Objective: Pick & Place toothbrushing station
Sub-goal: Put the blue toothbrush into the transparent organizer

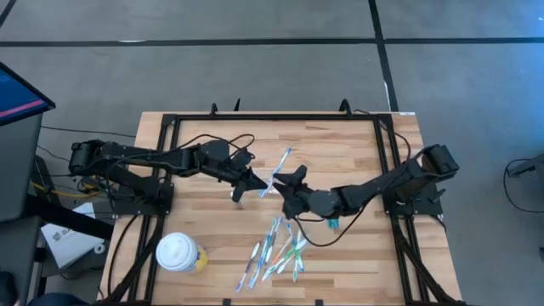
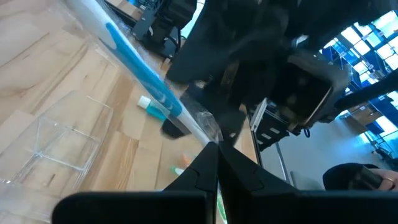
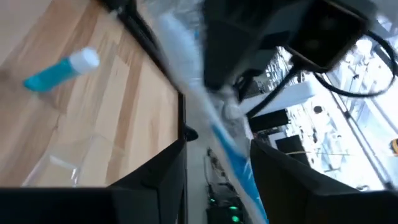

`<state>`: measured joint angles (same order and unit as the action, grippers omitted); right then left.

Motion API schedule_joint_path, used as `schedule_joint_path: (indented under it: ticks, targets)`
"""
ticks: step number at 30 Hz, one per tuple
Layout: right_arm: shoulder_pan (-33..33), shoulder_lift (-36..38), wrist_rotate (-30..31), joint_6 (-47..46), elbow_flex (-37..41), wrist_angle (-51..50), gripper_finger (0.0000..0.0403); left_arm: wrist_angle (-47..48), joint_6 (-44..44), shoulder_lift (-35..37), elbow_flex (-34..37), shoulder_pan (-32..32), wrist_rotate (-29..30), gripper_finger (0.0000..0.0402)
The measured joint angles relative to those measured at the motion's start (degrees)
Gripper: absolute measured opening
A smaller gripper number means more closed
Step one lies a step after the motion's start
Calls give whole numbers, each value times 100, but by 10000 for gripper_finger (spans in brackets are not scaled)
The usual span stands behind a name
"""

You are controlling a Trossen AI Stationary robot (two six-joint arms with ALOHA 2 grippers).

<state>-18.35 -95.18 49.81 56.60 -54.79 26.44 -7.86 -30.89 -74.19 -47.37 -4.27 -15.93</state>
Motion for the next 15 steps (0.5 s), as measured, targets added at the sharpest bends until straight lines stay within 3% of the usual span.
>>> schedule_joint_path:
  ticks: [7, 15]
  targets:
    - [0, -367, 439, 266, -352, 37, 131, -4, 0, 0, 0, 0, 1, 0]
    - [-34, -349, 467, 295, -371, 40, 74, -9, 0, 0, 0, 1, -7, 0]
